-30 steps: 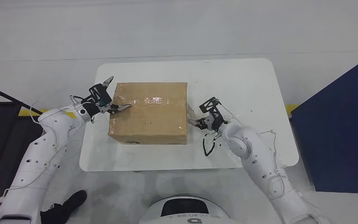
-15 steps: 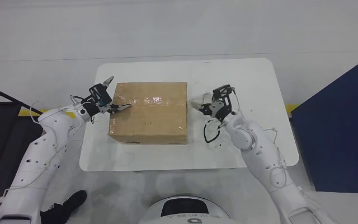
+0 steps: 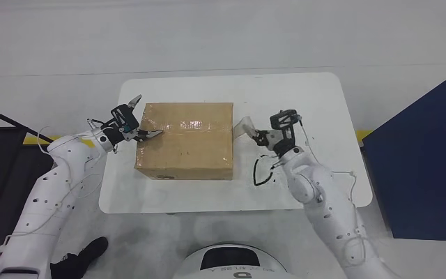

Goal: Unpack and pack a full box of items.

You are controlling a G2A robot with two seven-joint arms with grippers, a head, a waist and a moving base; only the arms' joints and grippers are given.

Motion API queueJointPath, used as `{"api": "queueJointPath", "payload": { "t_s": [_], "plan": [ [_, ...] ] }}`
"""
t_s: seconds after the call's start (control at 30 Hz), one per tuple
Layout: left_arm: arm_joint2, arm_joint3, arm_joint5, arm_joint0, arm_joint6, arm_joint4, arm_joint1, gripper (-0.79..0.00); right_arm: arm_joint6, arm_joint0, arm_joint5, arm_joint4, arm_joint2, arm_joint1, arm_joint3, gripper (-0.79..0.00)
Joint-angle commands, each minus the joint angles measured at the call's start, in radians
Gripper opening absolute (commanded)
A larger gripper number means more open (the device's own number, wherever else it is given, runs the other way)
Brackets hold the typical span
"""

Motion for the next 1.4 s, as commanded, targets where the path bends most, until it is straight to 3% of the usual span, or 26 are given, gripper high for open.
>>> {"api": "queueJointPath", "payload": {
  "t_s": [0.0,0.37,0.83,1.23,1.37],
  "plan": [
    [0.000,0.000,0.000,0.000,0.000,0.000,0.000,0.000,0.036,0.008,0.067,-0.028,-0.029,-0.006,-0.025,0.000],
    [0.000,0.000,0.000,0.000,0.000,0.000,0.000,0.000,0.270,0.128,0.263,-0.254,-0.232,-0.048,-0.111,0.000],
    [0.005,-0.026,0.090,0.030,-0.122,0.018,-0.006,0.000,0.514,0.404,0.431,-0.465,-0.560,-0.178,0.063,0.000],
    [0.002,-0.010,0.092,0.026,-0.129,-0.002,-0.010,0.000,0.602,0.485,0.451,-0.513,-0.655,-0.269,0.053,0.000],
    [0.003,-0.015,0.098,0.026,-0.133,-0.006,-0.011,0.000,0.643,0.506,0.405,-0.413,-0.649,-0.297,-0.007,0.000]
  ]
}}
